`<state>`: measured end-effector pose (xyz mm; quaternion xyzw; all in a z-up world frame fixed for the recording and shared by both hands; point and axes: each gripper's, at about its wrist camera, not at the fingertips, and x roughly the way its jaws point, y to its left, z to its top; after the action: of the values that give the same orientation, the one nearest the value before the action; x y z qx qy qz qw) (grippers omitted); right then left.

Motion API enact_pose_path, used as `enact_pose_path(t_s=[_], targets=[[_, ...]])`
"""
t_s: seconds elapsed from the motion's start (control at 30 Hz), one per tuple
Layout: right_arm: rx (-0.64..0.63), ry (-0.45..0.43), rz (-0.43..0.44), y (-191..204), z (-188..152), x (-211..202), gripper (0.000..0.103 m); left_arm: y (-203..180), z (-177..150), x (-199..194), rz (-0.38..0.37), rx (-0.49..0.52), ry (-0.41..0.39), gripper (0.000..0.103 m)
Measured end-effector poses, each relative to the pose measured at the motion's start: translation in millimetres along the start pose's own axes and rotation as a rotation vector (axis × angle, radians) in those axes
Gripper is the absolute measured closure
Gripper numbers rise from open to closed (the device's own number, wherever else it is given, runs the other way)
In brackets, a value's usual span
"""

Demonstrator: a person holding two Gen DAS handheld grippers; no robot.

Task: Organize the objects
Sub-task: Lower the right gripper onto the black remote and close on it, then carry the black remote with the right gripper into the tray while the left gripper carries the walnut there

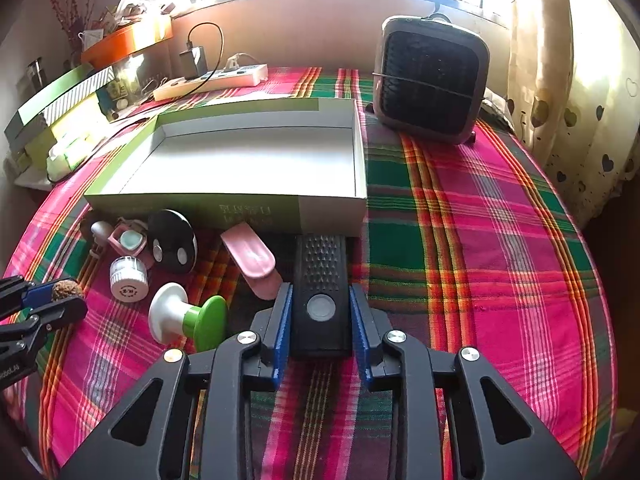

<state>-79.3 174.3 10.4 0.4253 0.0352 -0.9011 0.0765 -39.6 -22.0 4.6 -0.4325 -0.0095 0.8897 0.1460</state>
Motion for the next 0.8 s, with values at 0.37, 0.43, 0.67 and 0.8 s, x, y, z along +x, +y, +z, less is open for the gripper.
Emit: enact_pose_path(t_s=[0.37,0.43,0.67,0.8], targets=[[-0.006,0.014,0.0,-0.2,7.1,8.4,0.075,1.6,3.0,2.1,0.002,0.002,0.001,0.076],[-0.005,0.013,0.0,-0.4,7.0,8.4,0.075,2.5,3.8,2.8,0.002,0.001,0.001,0.076],[0.005,0.01,0.004,-2.0,6.4,7.5,0.075,2.5,7.2,5.5,0.018,0.0,0.005,0.076],[0.009,0.005,0.007,-3.1,5.9,5.9,0.075,1.8,7.3,5.6,0.024,0.001,0.005,0.076]])
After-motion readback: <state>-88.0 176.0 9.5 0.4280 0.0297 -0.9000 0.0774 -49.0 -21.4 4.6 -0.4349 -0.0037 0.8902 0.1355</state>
